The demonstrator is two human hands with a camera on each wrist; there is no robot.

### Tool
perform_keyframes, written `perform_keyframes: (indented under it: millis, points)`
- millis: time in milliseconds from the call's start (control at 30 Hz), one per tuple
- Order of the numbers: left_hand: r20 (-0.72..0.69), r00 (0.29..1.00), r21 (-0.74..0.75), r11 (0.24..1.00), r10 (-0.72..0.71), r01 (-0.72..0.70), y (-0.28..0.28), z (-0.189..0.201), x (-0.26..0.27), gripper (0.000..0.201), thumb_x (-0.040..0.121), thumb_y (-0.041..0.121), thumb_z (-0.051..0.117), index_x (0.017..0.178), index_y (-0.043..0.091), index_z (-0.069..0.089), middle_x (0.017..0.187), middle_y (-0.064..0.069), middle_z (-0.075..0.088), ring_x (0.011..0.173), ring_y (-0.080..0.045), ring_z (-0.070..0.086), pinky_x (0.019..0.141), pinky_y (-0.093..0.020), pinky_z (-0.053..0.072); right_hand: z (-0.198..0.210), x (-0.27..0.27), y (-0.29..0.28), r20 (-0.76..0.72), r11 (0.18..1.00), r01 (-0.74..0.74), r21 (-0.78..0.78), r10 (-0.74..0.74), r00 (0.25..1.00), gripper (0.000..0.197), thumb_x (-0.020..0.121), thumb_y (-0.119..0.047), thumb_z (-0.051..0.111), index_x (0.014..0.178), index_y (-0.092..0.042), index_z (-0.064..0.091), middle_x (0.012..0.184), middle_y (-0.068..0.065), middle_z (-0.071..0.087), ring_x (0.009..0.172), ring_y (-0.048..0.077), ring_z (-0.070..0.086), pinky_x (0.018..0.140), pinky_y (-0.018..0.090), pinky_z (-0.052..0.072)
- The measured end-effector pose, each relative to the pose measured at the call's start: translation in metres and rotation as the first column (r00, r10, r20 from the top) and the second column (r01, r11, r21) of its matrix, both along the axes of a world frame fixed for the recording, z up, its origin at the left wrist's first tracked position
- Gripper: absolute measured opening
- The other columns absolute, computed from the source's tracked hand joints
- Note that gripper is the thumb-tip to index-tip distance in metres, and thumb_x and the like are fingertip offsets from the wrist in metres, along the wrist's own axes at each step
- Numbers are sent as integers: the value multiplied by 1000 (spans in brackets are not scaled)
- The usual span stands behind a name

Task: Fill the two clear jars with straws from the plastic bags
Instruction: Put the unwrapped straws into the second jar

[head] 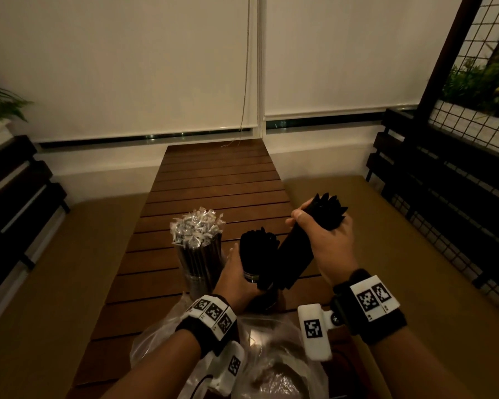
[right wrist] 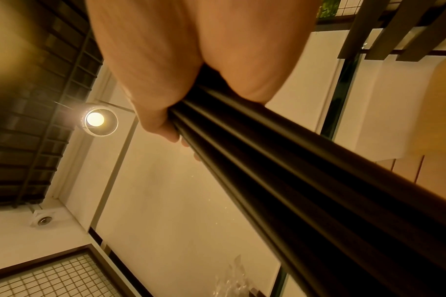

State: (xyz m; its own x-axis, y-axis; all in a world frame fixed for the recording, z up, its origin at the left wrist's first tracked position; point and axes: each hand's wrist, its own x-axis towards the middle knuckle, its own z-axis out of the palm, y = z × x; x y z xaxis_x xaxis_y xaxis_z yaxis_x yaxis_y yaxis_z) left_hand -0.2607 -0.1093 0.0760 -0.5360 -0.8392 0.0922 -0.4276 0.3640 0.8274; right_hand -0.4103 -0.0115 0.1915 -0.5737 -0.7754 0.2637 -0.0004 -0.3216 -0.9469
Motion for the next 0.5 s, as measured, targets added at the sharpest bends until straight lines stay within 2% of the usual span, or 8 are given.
perform_keyframes:
  millis: [100, 200, 300, 400, 500]
  points:
    - [-63, 997, -4, 999, 37, -37, -2, -3, -6, 85, 60, 53, 79, 131, 37, 36, 127, 13, 52, 120, -6, 53, 100, -39, 49, -2, -5, -9, 34, 1000, -1, 14, 0, 999, 9, 90, -5, 69, 88, -13, 64, 81, 2, 74, 78, 22, 76, 72, 34, 61]
    - [-133, 989, -14, 998, 59, -61, -4, -8, -9, 80, 65, 49, 79, 132, 34, 39, 128, 14, 55, 118, -1, 55, 99, -33, 50, -6, -5, -16, 26, 1000, -12, 16, 12, 1000, 8, 90, -7, 70, 89, -12, 64, 83, 2, 74, 79, 23, 77, 70, 31, 61]
    - [-73, 994, -41, 996, 76, -79, -11, -16, -12, 72, 64, 51, 79, 126, 38, 46, 123, 13, 58, 117, -7, 57, 95, -37, 53, -8, -4, -24, 46, 1000, 2, 21, -3, 999, 10, 89, -6, 71, 90, -12, 64, 83, 2, 74, 81, 24, 77, 76, 35, 62]
    - [-11, 993, -44, 993, 114, -114, -17, -27, -16, 75, 54, 50, 82, 120, 38, 49, 119, 8, 58, 114, -14, 58, 89, -40, 57, -7, -4, -34, 88, 1000, 17, 22, -19, 996, 12, 88, -7, 73, 94, -11, 63, 85, 2, 74, 83, 23, 76, 86, 44, 61]
    - [-26, 994, -32, 994, 107, -108, -22, -35, -17, 72, 52, 50, 84, 116, 40, 52, 115, 11, 61, 112, -16, 60, 86, -40, 58, -6, -2, -41, 113, 999, 34, 38, -38, 993, 18, 86, -7, 75, 90, -19, 63, 79, -2, 75, 83, 22, 73, 90, 48, 59]
